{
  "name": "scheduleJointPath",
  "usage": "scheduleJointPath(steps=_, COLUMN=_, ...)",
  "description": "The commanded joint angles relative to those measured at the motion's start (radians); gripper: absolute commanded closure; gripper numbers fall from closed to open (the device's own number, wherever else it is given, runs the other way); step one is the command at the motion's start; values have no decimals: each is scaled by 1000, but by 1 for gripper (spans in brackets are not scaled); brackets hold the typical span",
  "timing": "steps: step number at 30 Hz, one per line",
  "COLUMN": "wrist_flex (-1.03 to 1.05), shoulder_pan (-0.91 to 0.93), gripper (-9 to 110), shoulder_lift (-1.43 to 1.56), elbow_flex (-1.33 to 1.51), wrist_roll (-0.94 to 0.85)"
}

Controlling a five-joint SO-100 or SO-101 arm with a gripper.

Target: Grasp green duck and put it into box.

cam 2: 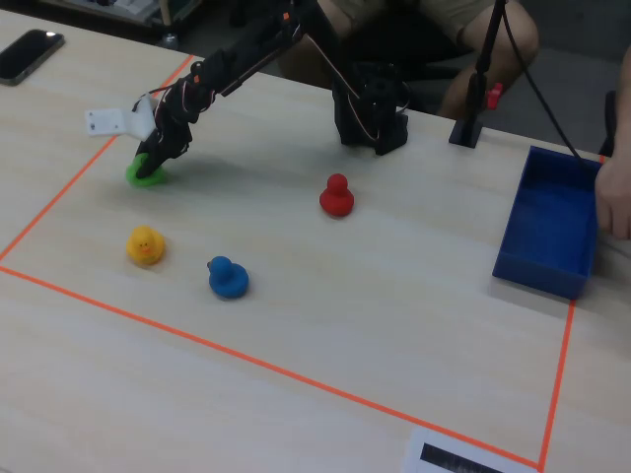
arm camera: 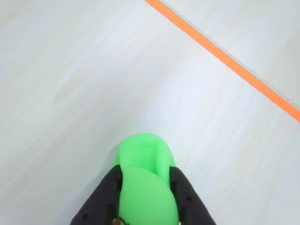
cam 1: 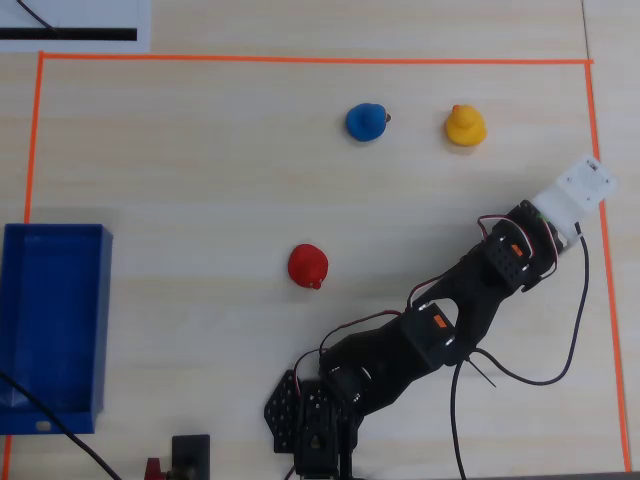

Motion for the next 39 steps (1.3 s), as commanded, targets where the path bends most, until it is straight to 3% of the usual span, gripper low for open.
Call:
scheduleJointPath(steps=1, wrist_flex=127, shoulder_pan=-15, gripper=101, shoulder_lift=86, elbow_flex=-80, wrist_roll=78)
scheduleJointPath(steps=10, wrist_flex=683, shoulder_pan=-267, gripper=101, shoulder_lift=500, elbow_flex=-112, wrist_roll=391)
scheduleJointPath(steps=19, wrist_flex=1226, shoulder_pan=-980, gripper=101, shoulder_lift=865, elbow_flex=-92, wrist_roll=788)
scheduleJointPath(steps=26, wrist_flex=1330, shoulder_pan=-1525, gripper=101, shoulder_lift=785, elbow_flex=-158, wrist_roll=1081)
scheduleJointPath(steps=35, wrist_flex=1345, shoulder_pan=-1939, gripper=101, shoulder_lift=623, elbow_flex=-354, wrist_roll=1164)
scheduleJointPath(steps=39, wrist_flex=1313, shoulder_pan=-2042, gripper=101, shoulder_lift=502, elbow_flex=-466, wrist_roll=1180)
